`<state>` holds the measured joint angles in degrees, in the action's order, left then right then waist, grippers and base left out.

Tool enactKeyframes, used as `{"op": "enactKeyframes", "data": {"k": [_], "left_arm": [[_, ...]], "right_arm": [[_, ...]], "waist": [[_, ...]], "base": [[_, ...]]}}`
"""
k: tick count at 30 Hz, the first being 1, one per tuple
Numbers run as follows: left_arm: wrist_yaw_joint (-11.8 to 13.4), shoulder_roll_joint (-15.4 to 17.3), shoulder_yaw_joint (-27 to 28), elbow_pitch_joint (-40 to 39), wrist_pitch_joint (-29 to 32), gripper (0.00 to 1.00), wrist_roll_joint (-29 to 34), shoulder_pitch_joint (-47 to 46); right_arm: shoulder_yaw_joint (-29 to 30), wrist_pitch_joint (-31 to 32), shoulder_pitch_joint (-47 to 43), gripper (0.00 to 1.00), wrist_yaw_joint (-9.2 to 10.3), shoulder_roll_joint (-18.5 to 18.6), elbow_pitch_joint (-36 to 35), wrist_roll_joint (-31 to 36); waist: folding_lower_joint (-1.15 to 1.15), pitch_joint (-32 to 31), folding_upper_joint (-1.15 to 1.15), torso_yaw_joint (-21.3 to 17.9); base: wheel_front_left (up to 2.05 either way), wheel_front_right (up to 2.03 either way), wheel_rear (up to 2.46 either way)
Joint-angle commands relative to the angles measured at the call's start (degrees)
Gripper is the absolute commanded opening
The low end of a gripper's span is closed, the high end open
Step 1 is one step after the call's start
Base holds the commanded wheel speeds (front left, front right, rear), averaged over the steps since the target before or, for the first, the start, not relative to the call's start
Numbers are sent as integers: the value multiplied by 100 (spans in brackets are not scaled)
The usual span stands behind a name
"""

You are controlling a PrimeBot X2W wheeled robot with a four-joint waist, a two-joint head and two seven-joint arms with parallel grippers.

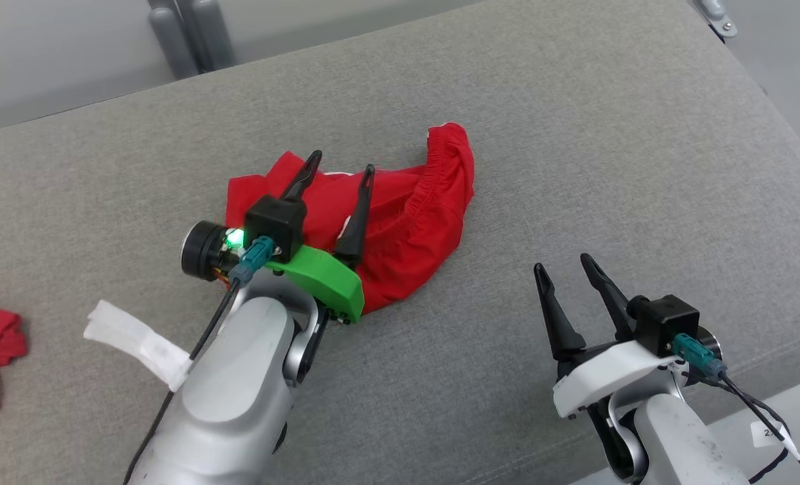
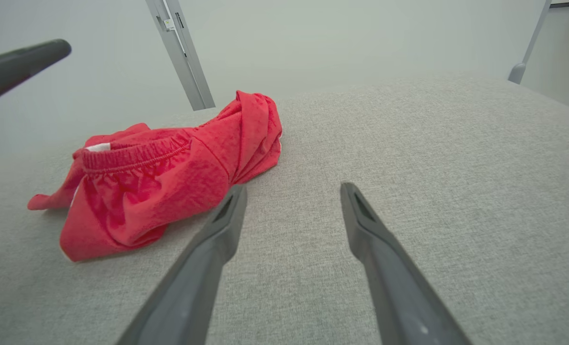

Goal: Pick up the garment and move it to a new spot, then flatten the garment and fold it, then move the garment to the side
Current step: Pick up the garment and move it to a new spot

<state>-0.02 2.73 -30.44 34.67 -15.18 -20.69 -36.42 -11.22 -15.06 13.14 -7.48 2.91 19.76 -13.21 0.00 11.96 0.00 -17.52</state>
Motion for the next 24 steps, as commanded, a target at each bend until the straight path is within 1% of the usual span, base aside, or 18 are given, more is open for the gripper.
{"op": "enactKeyframes", "data": {"k": [1,9,13,18,24], "left_arm": [[39,32,103,-22,3,100,79,152],[117,29,861,-263,3,100,309,904],[70,27,1257,-381,4,100,345,1317],[-10,31,1682,-467,4,100,584,1744],[-46,27,2093,-606,4,100,819,2247]], "right_arm": [[19,-17,-87,100,-1,2,0,57],[44,-17,-126,100,-2,3,42,172],[50,-17,-159,100,-2,4,64,202],[85,-17,-267,100,-1,4,110,241],[73,-17,-375,100,-2,5,181,233]], "waist": [[0,-89,0,252],[0,-344,0,782],[0,-464,0,1001],[0,-611,0,1265],[0,-797,0,1449]], "base": [[0,0,0],[0,0,0],[0,0,0],[0,0,0],[0,0,0]]}}
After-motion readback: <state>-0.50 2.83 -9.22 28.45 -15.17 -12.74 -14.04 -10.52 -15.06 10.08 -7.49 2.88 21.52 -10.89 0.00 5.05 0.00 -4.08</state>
